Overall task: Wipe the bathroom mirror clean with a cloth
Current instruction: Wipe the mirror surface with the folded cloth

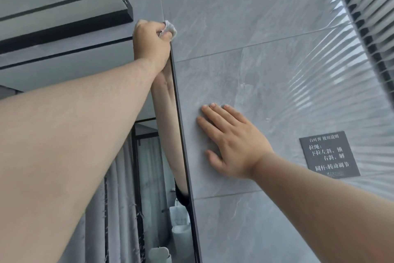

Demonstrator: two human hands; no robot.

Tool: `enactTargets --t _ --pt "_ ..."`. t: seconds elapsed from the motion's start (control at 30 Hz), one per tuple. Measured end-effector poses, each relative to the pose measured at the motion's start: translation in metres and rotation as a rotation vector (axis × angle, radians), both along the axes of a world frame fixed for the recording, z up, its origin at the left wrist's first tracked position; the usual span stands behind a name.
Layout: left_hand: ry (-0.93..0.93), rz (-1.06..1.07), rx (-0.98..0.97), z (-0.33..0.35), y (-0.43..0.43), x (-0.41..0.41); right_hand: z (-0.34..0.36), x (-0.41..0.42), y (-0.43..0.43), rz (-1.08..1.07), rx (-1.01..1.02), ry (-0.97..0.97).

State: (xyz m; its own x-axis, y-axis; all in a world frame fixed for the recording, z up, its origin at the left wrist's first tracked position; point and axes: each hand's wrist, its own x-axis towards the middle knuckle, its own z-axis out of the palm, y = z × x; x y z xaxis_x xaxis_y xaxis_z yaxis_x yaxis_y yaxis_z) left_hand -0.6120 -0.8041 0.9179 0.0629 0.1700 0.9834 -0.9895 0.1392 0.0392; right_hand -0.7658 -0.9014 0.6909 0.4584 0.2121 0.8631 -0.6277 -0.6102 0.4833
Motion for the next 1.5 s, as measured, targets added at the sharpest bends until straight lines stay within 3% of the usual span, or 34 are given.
enactTargets --t 0.43,0.7,1.07,1.5 --pt "-0.032 0.045 0.074 -0.107 0.006 0.008 0.001 -0.001 0.001 0.048 0.028 0.015" --pt "0.029 0.109 0.028 -0.060 0.002 -0.004 0.002 -0.001 0.000 0.045 0.044 0.030" --pt "0.047 0.002 0.008 -0.001 -0.003 0.016 0.002 0.001 -0.002 0.040 0.019 0.009" --pt "0.056 0.156 0.071 -0.081 0.015 0.000 -0.004 0.000 0.001 0.026 -0.008 -0.030"
